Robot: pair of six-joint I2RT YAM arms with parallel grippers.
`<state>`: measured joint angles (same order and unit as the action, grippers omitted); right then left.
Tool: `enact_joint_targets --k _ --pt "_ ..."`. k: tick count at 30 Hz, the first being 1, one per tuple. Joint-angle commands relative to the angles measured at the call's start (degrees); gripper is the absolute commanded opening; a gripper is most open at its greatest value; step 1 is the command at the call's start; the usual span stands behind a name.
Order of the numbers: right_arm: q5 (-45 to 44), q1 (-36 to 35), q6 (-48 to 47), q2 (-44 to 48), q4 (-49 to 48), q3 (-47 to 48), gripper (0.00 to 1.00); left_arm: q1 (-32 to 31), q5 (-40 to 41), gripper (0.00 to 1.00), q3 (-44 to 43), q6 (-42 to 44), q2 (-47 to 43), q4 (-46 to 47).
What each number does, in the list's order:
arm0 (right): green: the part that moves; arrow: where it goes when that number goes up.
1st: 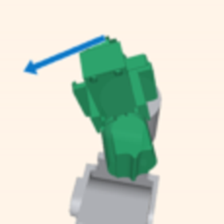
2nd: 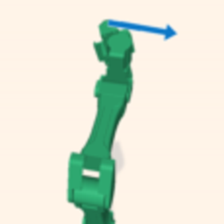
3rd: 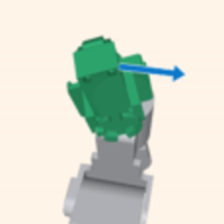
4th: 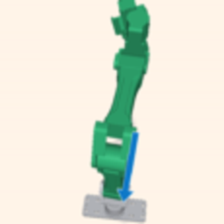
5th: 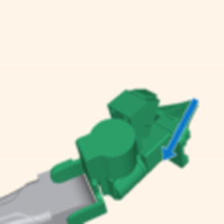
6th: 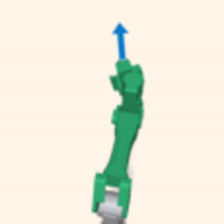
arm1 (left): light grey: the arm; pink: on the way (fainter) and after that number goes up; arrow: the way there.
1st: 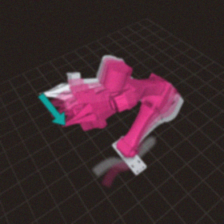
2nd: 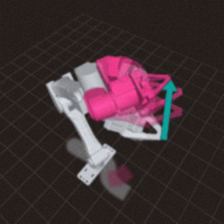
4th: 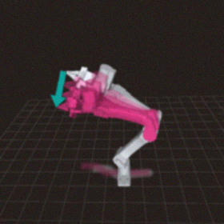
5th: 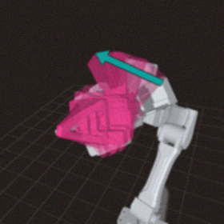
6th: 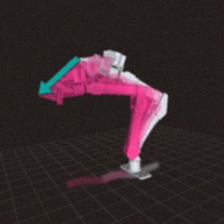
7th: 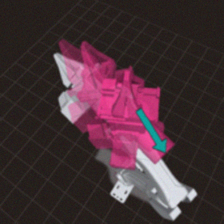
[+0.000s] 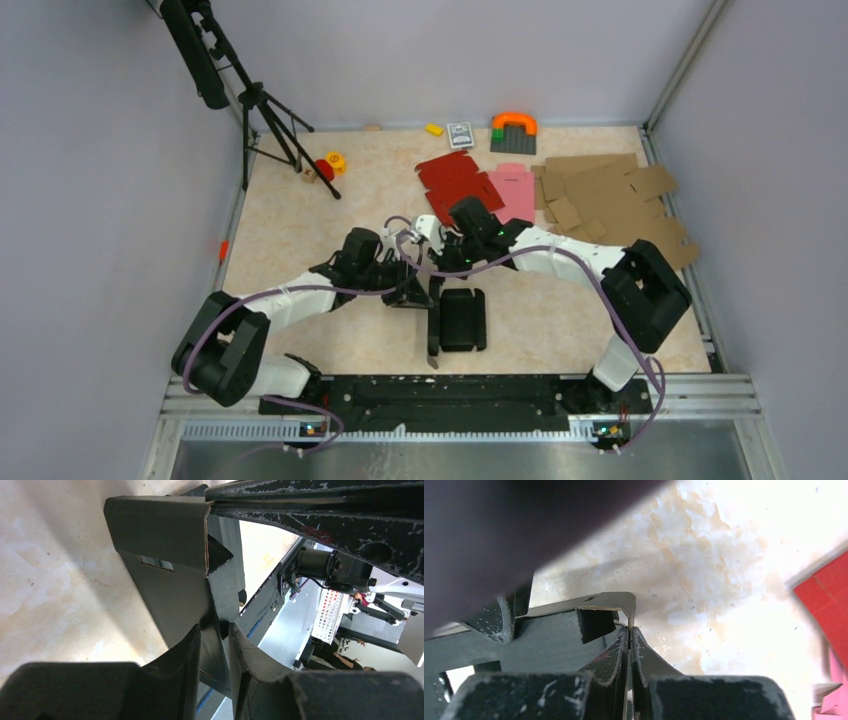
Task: Fold the paper box
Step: Fold the paper box at the center of the board.
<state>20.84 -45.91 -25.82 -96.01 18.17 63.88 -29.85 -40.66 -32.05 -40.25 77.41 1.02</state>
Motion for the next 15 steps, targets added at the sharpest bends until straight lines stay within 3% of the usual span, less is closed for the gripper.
enact_joint_targets --k 1,15 --pt "-0.7 -1.5 9.1 2.3 3.3 2.4 0.00 -0.4 1.9 0.27 -0.9 2.2 1.0 -2.5" --pt "-7.5 -3.1 30.8 1.1 7.6 4.8 0.00 -1.6 3.2 0.26 -1.8 2.1 1.6 -3.0"
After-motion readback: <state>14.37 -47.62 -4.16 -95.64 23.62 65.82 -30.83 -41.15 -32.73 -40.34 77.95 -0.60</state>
